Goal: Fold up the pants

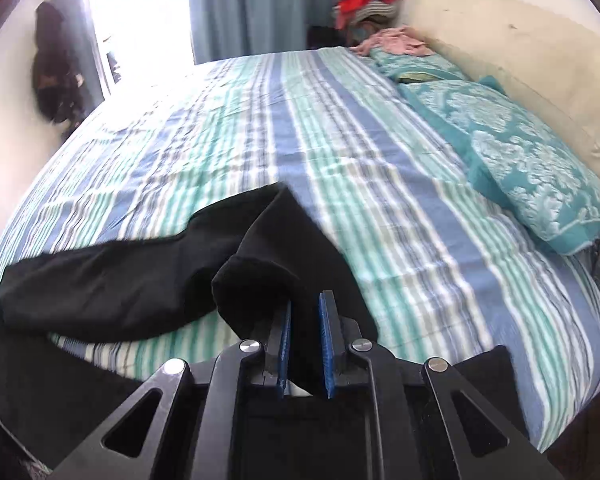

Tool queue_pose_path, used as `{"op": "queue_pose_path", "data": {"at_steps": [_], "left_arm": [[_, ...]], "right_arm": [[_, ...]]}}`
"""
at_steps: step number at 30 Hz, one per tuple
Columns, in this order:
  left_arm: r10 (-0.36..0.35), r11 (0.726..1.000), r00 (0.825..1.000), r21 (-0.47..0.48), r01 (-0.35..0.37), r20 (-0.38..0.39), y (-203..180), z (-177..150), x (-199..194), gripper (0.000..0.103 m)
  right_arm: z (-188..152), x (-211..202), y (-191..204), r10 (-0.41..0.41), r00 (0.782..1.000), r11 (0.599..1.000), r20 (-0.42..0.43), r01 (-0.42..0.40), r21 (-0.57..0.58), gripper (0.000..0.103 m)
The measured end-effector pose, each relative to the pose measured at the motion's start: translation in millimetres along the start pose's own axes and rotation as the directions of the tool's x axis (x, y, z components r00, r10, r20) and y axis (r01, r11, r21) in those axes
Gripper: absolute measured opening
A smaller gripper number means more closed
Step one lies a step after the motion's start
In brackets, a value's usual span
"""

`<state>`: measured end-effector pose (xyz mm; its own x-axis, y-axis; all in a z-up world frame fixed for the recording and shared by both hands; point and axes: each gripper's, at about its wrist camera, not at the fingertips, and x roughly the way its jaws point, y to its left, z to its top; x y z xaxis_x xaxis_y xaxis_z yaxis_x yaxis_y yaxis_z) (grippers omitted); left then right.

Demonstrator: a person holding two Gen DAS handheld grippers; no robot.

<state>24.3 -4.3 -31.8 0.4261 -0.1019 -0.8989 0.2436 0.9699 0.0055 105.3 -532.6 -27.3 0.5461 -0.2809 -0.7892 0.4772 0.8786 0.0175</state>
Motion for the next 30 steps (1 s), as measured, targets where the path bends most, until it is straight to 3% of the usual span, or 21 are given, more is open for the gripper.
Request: {"op": "queue_pose_path", "data": {"at_steps": [2, 4, 6, 11, 16, 21, 26, 30], "left_arm": [[0.008, 0.999, 1.0, 0.049, -0.009, 0.014, -13, 2, -2, 0.102], [0.025, 0.996, 0.999, 0.086, -0.028, 0.033, -21, 2, -6, 0.102], [0.046, 0.994, 0.998, 0.102, -0.05, 0.042, -24, 2, -8, 0.102], [0.062, 0.994, 0.998, 0.09, -0.062, -0.004, -22, 6, 3, 0.102], [0.094, 0.988, 0.995, 0.129, -0.087, -0.047, -38, 10, 17, 0.102], [0.144, 0.973, 0.987, 0.192, -0.127, -0.073, -60, 17, 32, 0.102], [0.2, 0.956, 0.975, 0.238, -0.172, -0.098, -77, 26, 46, 0.102], [0.224, 0.949, 0.966, 0.255, -0.187, -0.126, -83, 31, 59, 0.102]], "right_arm": [[16, 8, -45, -0.036, 0.999, 0.994, -0.03, 0.039, 0.103, 0.017], [22, 25, -85, -0.021, 0.995, 0.974, -0.1, 0.043, 0.224, 0.031], [15, 34, -118, 0.034, 0.991, 0.939, -0.127, 0.012, 0.344, 0.056], [-2, 48, -161, 0.114, 0.986, 0.884, -0.124, -0.044, 0.465, 0.061], [16, 74, -163, 0.145, 0.975, 0.917, -0.166, -0.07, 0.394, 0.068], [59, 119, -154, 0.113, 0.973, 0.964, -0.2, -0.059, 0.259, 0.069], [98, 176, -144, 0.115, 0.968, 0.978, -0.223, -0.071, 0.196, 0.069], [108, 227, -137, 0.123, 0.938, 0.984, -0.323, -0.072, 0.166, 0.067]]}}
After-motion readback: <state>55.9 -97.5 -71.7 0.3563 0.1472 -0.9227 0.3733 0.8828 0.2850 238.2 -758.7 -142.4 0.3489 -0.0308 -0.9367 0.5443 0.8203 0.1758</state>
